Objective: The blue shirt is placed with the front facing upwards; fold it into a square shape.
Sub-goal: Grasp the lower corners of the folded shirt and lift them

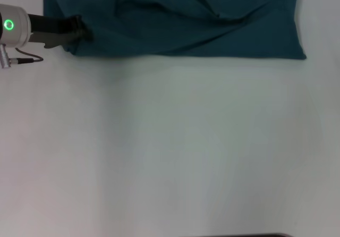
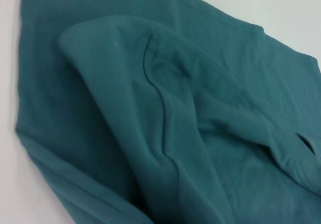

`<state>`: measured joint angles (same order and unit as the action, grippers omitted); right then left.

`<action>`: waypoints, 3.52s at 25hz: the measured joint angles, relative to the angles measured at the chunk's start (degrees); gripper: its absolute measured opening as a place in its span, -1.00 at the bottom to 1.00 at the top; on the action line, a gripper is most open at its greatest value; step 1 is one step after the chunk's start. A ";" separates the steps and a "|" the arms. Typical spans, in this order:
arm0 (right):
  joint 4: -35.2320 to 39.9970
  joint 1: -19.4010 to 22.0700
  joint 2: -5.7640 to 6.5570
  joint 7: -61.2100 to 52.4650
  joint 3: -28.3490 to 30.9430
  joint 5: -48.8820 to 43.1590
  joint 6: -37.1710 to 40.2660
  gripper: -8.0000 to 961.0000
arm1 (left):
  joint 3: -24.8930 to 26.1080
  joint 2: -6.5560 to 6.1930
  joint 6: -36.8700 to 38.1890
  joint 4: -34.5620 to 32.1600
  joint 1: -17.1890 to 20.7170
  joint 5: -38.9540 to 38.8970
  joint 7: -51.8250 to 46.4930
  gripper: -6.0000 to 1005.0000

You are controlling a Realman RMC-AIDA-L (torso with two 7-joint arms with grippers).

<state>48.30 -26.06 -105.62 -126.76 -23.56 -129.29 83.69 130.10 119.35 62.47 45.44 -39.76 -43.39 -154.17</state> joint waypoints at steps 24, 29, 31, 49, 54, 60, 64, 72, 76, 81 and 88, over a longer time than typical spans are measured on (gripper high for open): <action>-14.02 -16.55 -0.42 -18.57 -13.81 -15.73 -7.77 0.72 | 2.40 -0.22 6.72 5.43 0.72 -0.12 -1.42 -0.98; -15.36 -16.49 -2.12 -15.61 -14.56 -15.72 -11.94 0.72 | 2.44 -0.14 6.72 5.45 0.74 -0.11 -1.21 -0.98; -15.27 -16.44 -2.82 -14.51 -14.52 -15.58 -12.98 0.72 | 2.44 -0.05 6.73 5.45 0.74 -0.11 -1.16 -0.98; -17.09 -16.99 -5.55 -13.86 -15.69 -15.41 -18.60 0.71 | 2.82 0.27 6.97 5.93 1.26 -0.11 -1.04 -0.98; -16.99 -17.31 -5.59 -14.01 -15.15 -14.78 -18.64 0.68 | 2.90 0.27 6.97 5.98 1.27 -0.11 -1.04 -0.97; -15.75 -16.91 -5.25 -14.26 -15.53 -13.32 -18.49 0.43 | 2.89 0.27 6.97 5.98 1.27 -0.11 -1.05 -0.97; -15.72 -17.03 -5.09 -14.32 -16.21 -13.51 -18.42 0.16 | 2.87 0.27 6.97 5.98 1.23 -0.11 -1.16 -0.98; -15.07 -16.86 -4.37 -14.48 -16.52 -13.57 -17.30 -0.25 | 2.87 -0.37 8.26 5.97 0.83 -0.07 -1.35 -0.97; -13.62 -16.75 -3.65 -14.48 -16.52 -13.61 -14.02 -0.53 | 2.51 -1.13 10.30 5.97 0.77 0.19 -1.14 -0.97; -10.48 -16.45 -2.78 -14.41 -16.52 -13.62 -7.92 -0.84 | 2.36 -2.64 14.33 5.97 0.49 0.23 -0.67 -0.97; -4.68 -15.79 -2.15 -14.55 -16.35 -14.35 5.47 -0.96 | 3.31 -4.16 24.71 8.38 0.44 -0.03 1.13 -0.97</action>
<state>43.62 -41.84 -107.77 -141.31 -39.91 -143.64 89.15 133.41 115.20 87.18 53.82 -39.32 -43.42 -153.04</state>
